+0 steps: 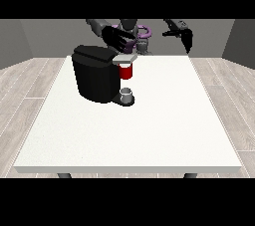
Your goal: Insert the coffee pod into the coffee machine and close the lid
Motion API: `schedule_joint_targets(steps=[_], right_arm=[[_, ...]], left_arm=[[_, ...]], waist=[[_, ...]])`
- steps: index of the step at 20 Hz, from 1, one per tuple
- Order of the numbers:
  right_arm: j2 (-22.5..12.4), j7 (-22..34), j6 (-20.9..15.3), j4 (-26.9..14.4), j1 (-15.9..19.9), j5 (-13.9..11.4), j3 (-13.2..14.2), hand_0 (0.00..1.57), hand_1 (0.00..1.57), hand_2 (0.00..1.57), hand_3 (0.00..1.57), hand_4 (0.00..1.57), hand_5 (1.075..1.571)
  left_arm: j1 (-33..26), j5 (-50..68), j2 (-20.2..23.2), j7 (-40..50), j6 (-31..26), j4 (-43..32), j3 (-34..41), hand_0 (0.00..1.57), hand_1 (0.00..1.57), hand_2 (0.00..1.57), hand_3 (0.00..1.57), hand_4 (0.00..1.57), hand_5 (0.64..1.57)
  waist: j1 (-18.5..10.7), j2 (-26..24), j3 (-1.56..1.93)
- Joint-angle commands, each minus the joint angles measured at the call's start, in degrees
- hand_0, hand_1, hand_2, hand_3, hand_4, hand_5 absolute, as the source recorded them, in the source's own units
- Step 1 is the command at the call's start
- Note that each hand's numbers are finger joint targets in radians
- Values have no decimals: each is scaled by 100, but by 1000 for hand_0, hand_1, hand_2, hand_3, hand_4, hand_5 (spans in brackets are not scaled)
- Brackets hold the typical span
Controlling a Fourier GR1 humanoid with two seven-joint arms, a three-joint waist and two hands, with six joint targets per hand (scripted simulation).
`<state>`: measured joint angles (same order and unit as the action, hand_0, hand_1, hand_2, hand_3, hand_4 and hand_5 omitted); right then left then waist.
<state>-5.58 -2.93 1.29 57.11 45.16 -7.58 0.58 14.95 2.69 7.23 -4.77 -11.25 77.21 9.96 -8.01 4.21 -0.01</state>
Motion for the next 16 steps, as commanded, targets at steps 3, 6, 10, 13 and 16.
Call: schedule_joint_targets(steps=[3, 6, 10, 13, 16], right_arm=[[207, -103, -40, -88, 300, -116, -70, 0, 0, 0, 0, 73, 1571], [166, -247, 240, 64, 58, -62, -113, 0, 0, 0, 0, 30, 1571], [541, -556, 271, 362, -436, 241, -407, 0, 0, 0, 0, 259, 1571], [550, -749, -43, 633, -1095, 816, -807, 0, 0, 0, 0, 269, 1571], [554, -834, 48, 868, -2091, 1120, -992, 0, 0, 0, 0, 251, 1571]], left_arm=[[317, -154, -264, 74, 425, 45, -170, 0, 0, 0, 0, 0, 1571], [9, 10, 32, -189, 52, -38, -21, 0, 0, 0, 0, 121, 1571], [-278, -211, -181, -601, 255, -100, -151, 0, 0, 0, 0, 185, 1571], [-486, -218, -336, -703, 140, -161, -335, 0, 0, 0, 0, 205, 1571], [-909, -291, -442, -797, 314, -268, -289, 0, 0, 0, 0, 192, 1571]], waist=[[106, 95, 1], [150, -123, 0], [283, -338, 0], [279, -652, 1], [689, -1092, 2]])
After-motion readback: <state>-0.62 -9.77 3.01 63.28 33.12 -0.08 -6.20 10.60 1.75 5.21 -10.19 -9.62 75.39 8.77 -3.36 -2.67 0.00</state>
